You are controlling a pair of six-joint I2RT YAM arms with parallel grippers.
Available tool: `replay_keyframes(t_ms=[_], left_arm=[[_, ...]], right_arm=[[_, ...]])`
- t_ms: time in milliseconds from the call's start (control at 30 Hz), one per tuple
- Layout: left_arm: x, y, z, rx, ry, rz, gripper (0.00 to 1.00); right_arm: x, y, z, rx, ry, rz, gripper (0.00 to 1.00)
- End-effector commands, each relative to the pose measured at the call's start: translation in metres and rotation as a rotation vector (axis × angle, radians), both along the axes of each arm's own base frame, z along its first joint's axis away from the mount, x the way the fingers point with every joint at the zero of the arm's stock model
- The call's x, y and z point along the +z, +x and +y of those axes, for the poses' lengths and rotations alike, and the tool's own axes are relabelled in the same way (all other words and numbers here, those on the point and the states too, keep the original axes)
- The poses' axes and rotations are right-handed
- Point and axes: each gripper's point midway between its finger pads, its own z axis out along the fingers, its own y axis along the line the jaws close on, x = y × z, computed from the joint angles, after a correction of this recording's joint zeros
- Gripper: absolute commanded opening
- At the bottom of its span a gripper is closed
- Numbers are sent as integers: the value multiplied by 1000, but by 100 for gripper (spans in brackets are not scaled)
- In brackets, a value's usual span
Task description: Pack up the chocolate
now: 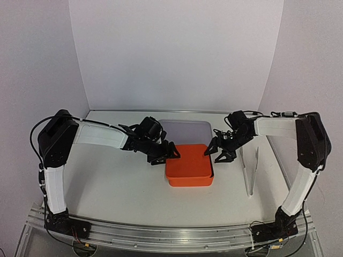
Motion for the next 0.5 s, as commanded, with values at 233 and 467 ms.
replay_keyframes(t_ms=[233,467], left_arm=[[-4,0,-17,-18,72,-7,74],[-4,1,-24,-9,148,-11,74]], right_arm=[[-8,-11,20,72,56,68,69],[-10,-21,39,115,56,79,67]])
